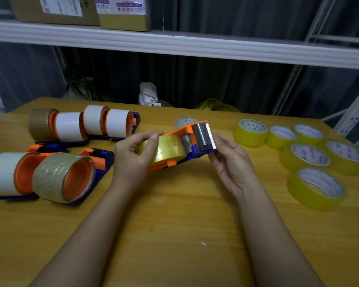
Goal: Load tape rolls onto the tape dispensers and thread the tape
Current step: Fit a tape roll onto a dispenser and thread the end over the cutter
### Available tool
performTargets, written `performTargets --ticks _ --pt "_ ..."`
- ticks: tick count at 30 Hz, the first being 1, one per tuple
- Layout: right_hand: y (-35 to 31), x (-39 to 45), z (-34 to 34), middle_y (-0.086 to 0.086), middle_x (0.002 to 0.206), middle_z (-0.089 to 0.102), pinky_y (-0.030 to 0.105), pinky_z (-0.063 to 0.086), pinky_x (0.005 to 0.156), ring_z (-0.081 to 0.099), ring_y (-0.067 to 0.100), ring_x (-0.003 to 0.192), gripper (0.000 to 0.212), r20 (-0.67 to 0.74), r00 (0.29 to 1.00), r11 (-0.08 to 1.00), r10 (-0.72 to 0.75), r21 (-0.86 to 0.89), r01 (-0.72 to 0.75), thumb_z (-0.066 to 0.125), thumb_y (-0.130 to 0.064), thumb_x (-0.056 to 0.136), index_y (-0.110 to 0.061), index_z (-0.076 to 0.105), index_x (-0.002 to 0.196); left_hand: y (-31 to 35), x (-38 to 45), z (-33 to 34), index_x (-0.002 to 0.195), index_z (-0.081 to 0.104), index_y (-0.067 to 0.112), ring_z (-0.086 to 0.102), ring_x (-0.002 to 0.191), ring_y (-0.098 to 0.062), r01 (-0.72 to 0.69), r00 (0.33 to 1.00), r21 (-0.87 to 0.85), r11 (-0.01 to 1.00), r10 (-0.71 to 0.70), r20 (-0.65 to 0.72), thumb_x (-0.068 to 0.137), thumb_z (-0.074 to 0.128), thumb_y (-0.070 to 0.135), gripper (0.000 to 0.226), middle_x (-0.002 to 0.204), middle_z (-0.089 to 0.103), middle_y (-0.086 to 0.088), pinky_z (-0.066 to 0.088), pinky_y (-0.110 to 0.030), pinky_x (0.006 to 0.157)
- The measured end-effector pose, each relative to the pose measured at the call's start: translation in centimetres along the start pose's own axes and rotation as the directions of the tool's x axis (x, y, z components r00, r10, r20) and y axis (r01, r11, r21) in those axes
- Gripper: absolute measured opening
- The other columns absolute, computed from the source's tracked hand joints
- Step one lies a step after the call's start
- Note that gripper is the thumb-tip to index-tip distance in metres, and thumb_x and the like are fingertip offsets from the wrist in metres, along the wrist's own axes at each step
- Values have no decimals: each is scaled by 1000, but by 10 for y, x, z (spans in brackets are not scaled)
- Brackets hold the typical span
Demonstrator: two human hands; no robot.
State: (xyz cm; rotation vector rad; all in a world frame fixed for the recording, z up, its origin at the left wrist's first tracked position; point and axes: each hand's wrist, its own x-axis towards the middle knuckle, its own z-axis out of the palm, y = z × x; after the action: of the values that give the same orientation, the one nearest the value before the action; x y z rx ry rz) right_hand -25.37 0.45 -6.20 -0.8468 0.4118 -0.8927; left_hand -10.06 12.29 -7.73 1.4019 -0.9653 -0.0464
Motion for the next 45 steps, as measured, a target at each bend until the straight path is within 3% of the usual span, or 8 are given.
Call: performTargets --ticks 6,10,14,19,26,32,41,45 --pt "6 0 -1 -5 93 69 22 37 62 55 10 80 19 -72 997 944 18 -328 -41 58 -26 92 -19 69 107 -3 1 1 100 71 21 57 90 7 6 999 11 1000 -6 -35 90 52 33 25 90 64 32 50 -25 65" --pt "9 -1 -2 -8 95 66 20 35 61 50 8 76 27 -170 983 753 -65 -655 -64 47 -33 100 -24 72 94 -3 3 1 100 70 23 60 86 3 44 997 -48 998 -48 -68 96 53 26 18 92 66 16 50 -16 59" --pt "8 -3 3 -9 103 71 21 42 64 60 9 88 22 -41 976 859 -213 -483 167 48 -25 100 -27 70 100 -1 6 0 101 67 29 60 87 1 57 997 -36 998 -59 -47 98 51 25 18 96 64 13 51 -16 59" --pt "13 -3 8 -12 113 69 25 51 75 63 8 107 24 66 995 909 -79 -406 99 45 -22 100 -25 61 118 0 7 7 104 68 29 63 85 -6 208 973 -89 974 -216 -83 97 49 34 21 93 67 9 54 -27 70" --pt "26 -3 10 -13 122 59 22 51 84 60 -7 96 42 129 991 735 -21 -670 102 52 -14 99 -20 48 140 -2 21 4 84 61 20 54 72 -16 353 913 -206 913 -384 -139 99 39 47 38 75 55 -5 44 -28 69" --pt "19 0 4 -4 114 67 19 50 77 61 4 97 25 -6 998 737 -70 -674 48 52 -13 98 -22 63 119 -13 34 -3 135 51 13 55 117 -24 378 921 -105 920 -385 -63 100 42 38 44 127 59 -9 45 -42 101" --pt "28 21 9 -11 106 66 19 49 82 59 3 98 24 -48 992 696 -119 -717 49 52 -8 97 -24 67 106 -9 56 12 142 43 12 41 133 -25 400 913 52 915 -402 64 98 42 46 55 143 46 -9 34 -41 110" --pt "32 50 16 -4 124 58 16 42 94 53 9 112 27 40 977 486 -208 -863 139 53 -9 96 -22 64 116 -14 71 24 138 47 14 47 127 -26 424 898 94 901 -432 82 95 39 54 59 137 53 -9 38 -47 107"
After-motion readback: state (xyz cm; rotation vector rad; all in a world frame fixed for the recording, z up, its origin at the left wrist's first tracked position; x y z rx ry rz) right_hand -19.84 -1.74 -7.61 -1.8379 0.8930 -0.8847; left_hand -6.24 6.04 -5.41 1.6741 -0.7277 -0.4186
